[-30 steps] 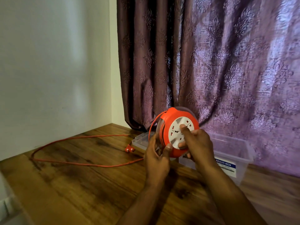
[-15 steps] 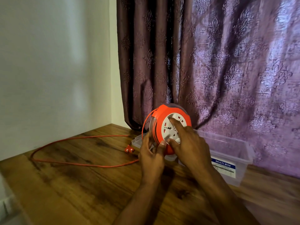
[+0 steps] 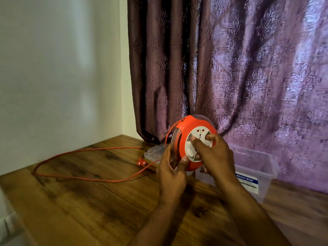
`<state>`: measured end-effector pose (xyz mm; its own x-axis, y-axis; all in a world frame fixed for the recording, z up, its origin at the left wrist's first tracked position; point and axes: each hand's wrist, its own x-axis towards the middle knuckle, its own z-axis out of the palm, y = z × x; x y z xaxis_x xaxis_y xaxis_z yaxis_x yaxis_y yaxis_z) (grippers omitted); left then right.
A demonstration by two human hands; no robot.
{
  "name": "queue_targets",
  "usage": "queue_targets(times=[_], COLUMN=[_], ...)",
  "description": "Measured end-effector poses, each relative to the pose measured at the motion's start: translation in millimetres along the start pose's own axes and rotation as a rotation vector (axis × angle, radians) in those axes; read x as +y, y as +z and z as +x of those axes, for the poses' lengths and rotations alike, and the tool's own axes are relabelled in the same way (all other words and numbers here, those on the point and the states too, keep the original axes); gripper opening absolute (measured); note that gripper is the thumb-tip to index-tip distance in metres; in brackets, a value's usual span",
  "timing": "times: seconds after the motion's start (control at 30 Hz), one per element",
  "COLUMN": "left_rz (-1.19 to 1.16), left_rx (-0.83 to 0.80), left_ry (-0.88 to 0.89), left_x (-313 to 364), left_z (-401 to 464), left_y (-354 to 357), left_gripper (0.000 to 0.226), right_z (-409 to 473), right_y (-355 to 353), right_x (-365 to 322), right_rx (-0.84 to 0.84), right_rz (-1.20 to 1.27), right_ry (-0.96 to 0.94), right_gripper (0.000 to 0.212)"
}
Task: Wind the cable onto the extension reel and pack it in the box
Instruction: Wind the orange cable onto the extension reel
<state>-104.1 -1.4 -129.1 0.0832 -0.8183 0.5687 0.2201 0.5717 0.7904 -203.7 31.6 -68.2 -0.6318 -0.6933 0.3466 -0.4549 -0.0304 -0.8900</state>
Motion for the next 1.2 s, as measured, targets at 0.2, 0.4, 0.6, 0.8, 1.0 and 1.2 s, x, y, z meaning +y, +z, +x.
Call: queue_targets(times=[0.2, 0.4, 0.6, 0.8, 1.0, 1.2], left_rz=[0.041, 0.04, -0.018, -0.066, -0.096, -0.099], left_rx=[-0.015, -0.028, 0.012, 0.045, 0.036, 0.03], left_ry=[0.016, 0.028, 0.034, 0.001, -0.028, -0.039], left_x=[1.5, 3.1, 6.7, 9.2, 9.0, 5.5], left_z=[-1.2, -0.9, 3.1, 3.7, 3.8, 5.1], left_y=[-0.6, -0.6, -2.3, -2.7, -2.7, -2.3], left_gripper=[0.052, 0.053, 0.043, 0.042, 0.044, 0.045], right_z=[3.9, 3.3, -7.9, -20.6, -19.3, -14.7], right_y=[-0.9, -3.2, -0.3, 1.5, 2.2, 3.2], right_x=[1.2, -0.7, -12.4, -19.9, -11.5, -5.1], right_rx=[-0.167, -0.21, 0.019, -0.082, -0.136, -0.092], right_rz=[0.407, 0.335, -0.156, -0.583, -0.633, -0.539], right_ry=[0.215, 0.16, -0.126, -0.384, -0.392, -0.418], right_gripper=[0.041, 0.035, 0.04, 0.052, 0.062, 0.06])
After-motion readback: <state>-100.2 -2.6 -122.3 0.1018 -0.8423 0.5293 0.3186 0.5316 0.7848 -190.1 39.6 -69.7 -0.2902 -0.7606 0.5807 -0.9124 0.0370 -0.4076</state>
